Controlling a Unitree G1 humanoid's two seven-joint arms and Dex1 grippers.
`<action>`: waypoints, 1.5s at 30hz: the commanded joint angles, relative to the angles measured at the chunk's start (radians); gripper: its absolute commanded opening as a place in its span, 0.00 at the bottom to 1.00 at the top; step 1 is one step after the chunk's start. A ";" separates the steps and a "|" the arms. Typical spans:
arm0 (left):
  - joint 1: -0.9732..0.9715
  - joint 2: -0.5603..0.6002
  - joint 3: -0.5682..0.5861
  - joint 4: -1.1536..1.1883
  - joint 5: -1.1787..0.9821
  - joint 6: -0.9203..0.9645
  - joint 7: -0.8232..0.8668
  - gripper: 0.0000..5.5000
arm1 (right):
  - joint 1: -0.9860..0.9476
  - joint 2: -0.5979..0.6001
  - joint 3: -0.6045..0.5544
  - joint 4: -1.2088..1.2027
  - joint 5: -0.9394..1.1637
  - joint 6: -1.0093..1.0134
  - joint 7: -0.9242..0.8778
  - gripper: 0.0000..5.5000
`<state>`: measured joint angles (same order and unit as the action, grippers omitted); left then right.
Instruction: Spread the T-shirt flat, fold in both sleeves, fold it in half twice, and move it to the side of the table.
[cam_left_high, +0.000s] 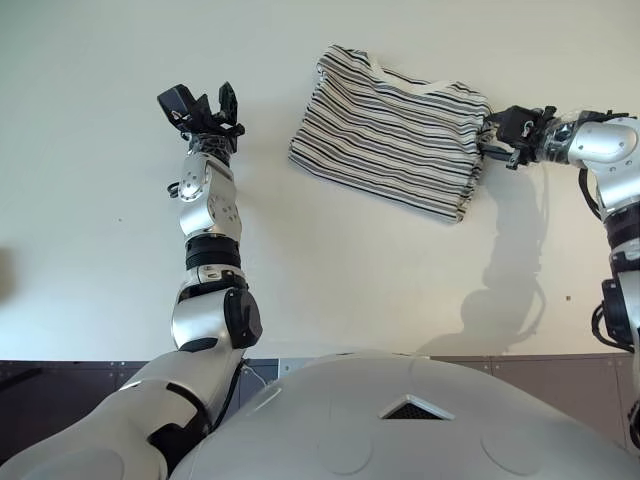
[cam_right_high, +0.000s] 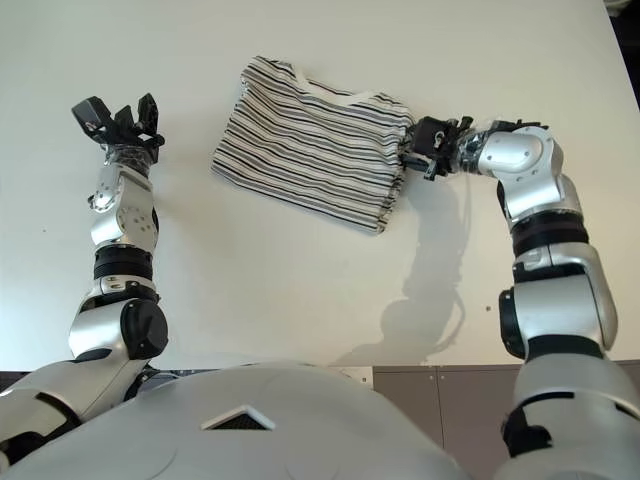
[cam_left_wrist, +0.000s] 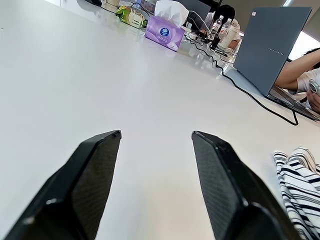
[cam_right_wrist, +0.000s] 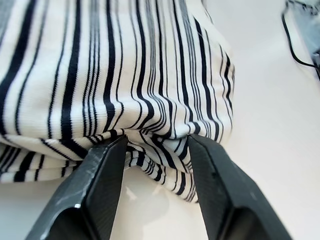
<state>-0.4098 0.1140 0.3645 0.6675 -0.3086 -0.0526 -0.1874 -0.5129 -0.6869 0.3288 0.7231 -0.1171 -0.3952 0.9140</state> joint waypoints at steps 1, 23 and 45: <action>0.185 0.006 -0.078 -0.300 0.046 0.131 0.027 0.48 | 0.405 -0.189 0.154 -0.902 0.301 0.287 0.288 0.40; 0.227 0.038 -0.154 -0.485 0.059 0.275 0.019 0.48 | 0.396 -0.123 0.189 -0.595 -0.071 0.164 0.049 0.40; 0.705 0.565 -0.347 -0.899 0.473 -0.131 -0.311 0.51 | 0.629 -0.198 -0.139 -1.066 0.088 0.201 0.019 0.40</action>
<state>0.2216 0.5549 0.0619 -0.2247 0.0791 -0.0512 -0.4105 0.0790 -0.8447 0.2120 -0.3867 0.0795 -0.0908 0.9834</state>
